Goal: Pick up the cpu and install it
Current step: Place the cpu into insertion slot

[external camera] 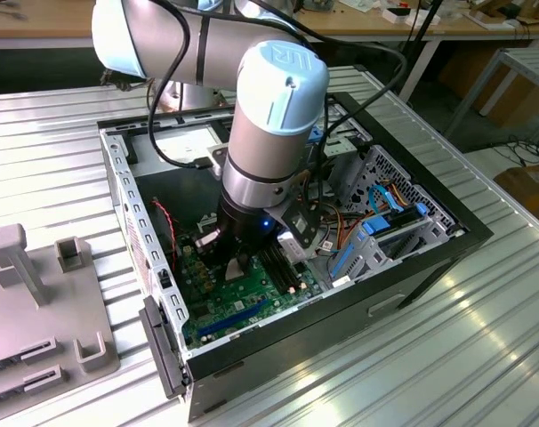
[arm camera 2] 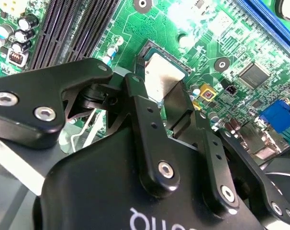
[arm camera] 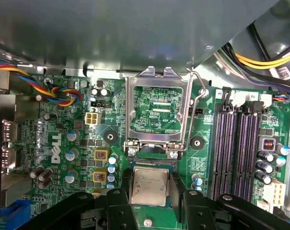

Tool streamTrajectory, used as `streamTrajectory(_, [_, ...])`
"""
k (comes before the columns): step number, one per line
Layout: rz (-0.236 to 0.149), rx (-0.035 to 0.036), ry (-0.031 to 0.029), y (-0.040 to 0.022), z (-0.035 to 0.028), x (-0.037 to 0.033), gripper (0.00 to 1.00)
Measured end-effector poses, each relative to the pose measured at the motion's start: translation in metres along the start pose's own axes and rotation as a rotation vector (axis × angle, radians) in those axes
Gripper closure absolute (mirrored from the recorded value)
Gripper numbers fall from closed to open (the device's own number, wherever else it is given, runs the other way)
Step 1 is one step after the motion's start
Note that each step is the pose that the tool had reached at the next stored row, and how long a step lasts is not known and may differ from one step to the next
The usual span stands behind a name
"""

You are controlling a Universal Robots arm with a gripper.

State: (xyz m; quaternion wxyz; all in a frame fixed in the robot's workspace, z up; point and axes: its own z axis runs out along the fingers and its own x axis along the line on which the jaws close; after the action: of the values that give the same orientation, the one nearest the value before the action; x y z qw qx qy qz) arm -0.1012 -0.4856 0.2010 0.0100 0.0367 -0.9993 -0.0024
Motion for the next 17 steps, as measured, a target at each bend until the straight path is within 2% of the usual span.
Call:
streamTrajectory(2, [0.009,0.0000,0.0001,0.0003,0.0000,0.0000,0.56])
streamTrajectory(5, [0.062,-0.0011,-0.0002,0.0006,0.0000,0.0000,0.56])
streamTrajectory(9, [0.098,-0.0018,-0.0005,0.0007,0.0000,0.0000,0.56])
streamTrajectory(12, [0.114,-0.0021,-0.0005,0.0007,0.0000,0.0000,0.56])
streamTrajectory(17, [0.114,-0.0027,-0.0005,0.0007,0.0000,0.0000,0.56])
